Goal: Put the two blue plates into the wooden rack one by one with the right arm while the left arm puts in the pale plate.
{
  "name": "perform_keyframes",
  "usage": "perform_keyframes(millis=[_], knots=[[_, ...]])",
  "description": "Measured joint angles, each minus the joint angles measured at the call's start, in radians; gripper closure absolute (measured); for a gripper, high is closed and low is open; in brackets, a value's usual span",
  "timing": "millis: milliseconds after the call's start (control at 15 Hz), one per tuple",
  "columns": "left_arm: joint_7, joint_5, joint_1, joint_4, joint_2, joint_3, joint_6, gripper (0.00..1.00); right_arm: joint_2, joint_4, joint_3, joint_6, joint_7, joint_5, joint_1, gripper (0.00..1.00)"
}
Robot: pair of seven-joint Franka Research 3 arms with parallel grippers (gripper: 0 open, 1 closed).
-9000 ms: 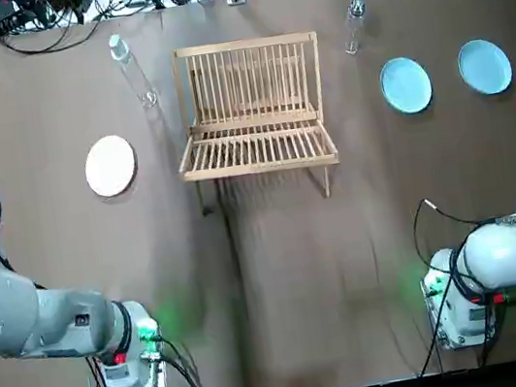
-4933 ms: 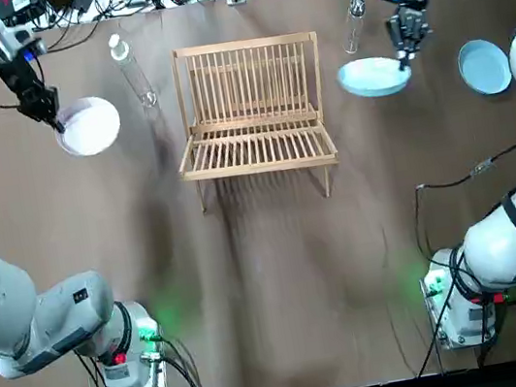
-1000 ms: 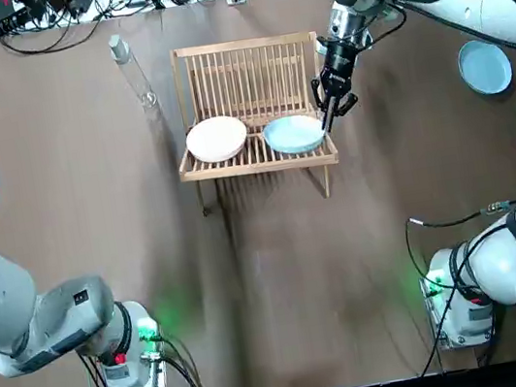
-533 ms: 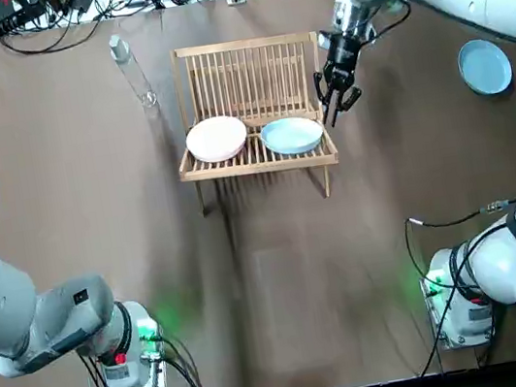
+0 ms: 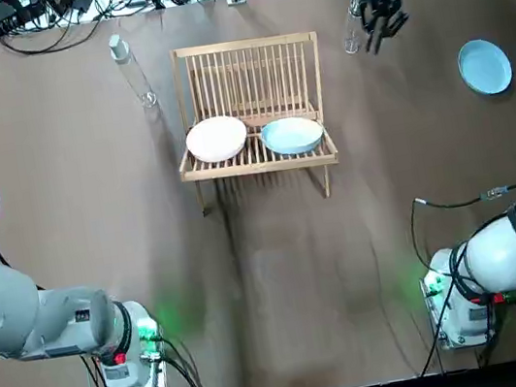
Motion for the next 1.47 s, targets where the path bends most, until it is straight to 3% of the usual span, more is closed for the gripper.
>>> perform_keyframes(millis=[200, 400, 467, 600, 933, 1000, 1133, 1267, 1467], knots=[[0.002, -0.002, 0.003, -0.074, -0.067, 0.008, 0.014, 0.00, 0.000, 0.001, -0.003, 0.000, -0.214, -0.116, -0.148, 0.71], [0.001, -0.002, 0.004, -0.101, -0.083, 0.009, 0.022, 0.00, 0.003, 0.000, -0.007, 0.025, -0.455, -0.225, -0.308, 0.71], [0.000, -0.002, 0.003, -0.108, -0.082, 0.009, 0.027, 0.00, 0.019, -0.001, -0.009, 0.096, -0.598, -0.296, -0.402, 0.71], [-0.001, -0.002, 0.004, -0.108, -0.082, 0.010, 0.029, 0.00, 0.056, -0.005, -0.010, 0.201, -0.702, -0.359, -0.486, 0.71], [-0.001, -0.002, 0.006, -0.109, -0.075, 0.011, 0.031, 0.00, 0.213, -0.011, -0.010, 0.561, -0.882, -0.391, -0.667, 0.68], [-0.001, -0.002, 0.005, -0.109, -0.074, 0.010, 0.032, 0.00, 0.248, -0.011, -0.009, 0.620, -0.898, -0.392, -0.697, 0.62], [-0.001, -0.002, 0.005, -0.110, -0.072, 0.010, 0.032, 0.00, 0.318, -0.013, -0.009, 0.721, -0.932, -0.394, -0.744, 0.59], [-0.001, -0.002, 0.005, -0.110, -0.069, 0.010, 0.032, 0.00, 0.385, -0.013, -0.009, 0.812, -0.953, -0.395, -0.777, 0.46], [-0.001, -0.002, 0.006, -0.110, -0.067, 0.011, 0.033, 0.00, 0.447, -0.012, -0.009, 0.895, -0.956, -0.395, -0.809, 0.44]])
